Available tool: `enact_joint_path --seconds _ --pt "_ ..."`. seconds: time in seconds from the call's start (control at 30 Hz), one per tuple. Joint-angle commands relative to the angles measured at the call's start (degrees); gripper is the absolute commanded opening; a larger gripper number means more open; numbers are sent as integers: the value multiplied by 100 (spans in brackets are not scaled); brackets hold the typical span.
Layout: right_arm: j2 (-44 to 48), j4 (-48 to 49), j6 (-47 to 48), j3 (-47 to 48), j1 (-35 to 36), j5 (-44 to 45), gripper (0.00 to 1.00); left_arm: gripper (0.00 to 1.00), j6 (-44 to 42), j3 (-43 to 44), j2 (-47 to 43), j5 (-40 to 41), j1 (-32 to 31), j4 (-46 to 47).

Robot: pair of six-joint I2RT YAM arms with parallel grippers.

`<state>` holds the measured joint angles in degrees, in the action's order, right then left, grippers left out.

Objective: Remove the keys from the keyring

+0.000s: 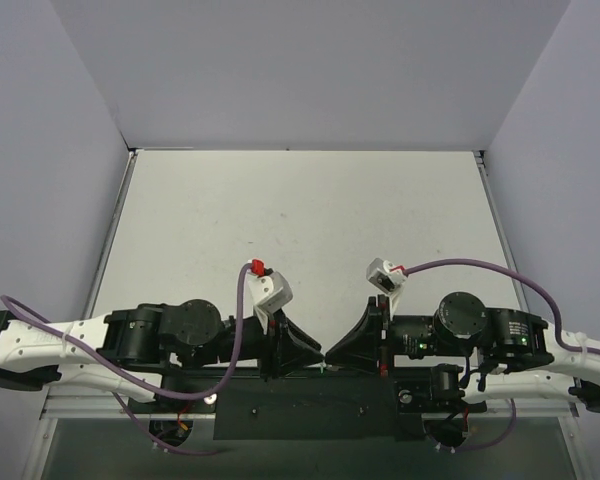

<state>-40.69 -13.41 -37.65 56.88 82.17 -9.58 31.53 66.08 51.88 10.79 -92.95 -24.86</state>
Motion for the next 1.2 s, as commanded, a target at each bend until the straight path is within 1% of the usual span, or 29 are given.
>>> enact_joint_path --seconds 0.0,0.03,0.07,0.13,0.2,0.23,0.27,0.37,0.4,0.43,0.5,0.6,0.67,0.73,0.77,0.93,1.03,1.17 --pt "113 699 -49 -177 -34 852 0 54 388 1 -352 643 -48 1027" --pt "174 725 -41 -178 -34 905 0 58 433 -34 -415 809 -48 1071" --pt "219 760 -50 -186 -34 940 0 64 459 -60 -494 854 -39 1080" --pt "263 796 -23 -134 -35 1221 0 68 486 -87 -599 934 -39 1141" --pt "281 918 47 -64 -34 1257 0 69 538 -174 -670 899 -57 1447" --pt "272 980 56 -46 -34 1257 0 69 556 -210 -696 873 -57 1536" --pt "246 1102 99 7 -34 1257 0 69 582 -306 -740 855 -57 1815" --pt "202 1288 240 130 -34 1275 0 63 600 -561 -837 829 -48 2397" --pt "158 1532 310 200 -34 1292 0 62 583 -675 -863 837 -48 2764" --pt "131 1595 354 253 -34 1310 0 61 565 -728 -855 898 -48 2881" --pt "26 1762 460 402 -35 1310 0 59 539 -851 -864 1012 -48 3214" --pt "-158 1938 609 648 -34 1196 0 59 468 -1053 -916 1083 -57 3977" --pt "-220 2052 636 736 -35 1126 0 57 416 -1107 -899 1083 -48 4234" --pt "-273 2123 636 789 -34 1029 0 53 372 -1054 -846 1092 -48 4235" --pt "-273 2141 627 807 -34 1011 0 48 354 -1036 -811 1101 -48 4244" --pt "-195 2193 610 763 -34 1011 0 44 319 -1054 -758 1145 -48 4341" --pt "-124 2194 601 719 -34 1011 0 45 293 -1080 -837 1241 -48 4323" --pt "-1 2158 618 640 -43 1055 0 55 222 -1063 -942 1356 -48 4297"
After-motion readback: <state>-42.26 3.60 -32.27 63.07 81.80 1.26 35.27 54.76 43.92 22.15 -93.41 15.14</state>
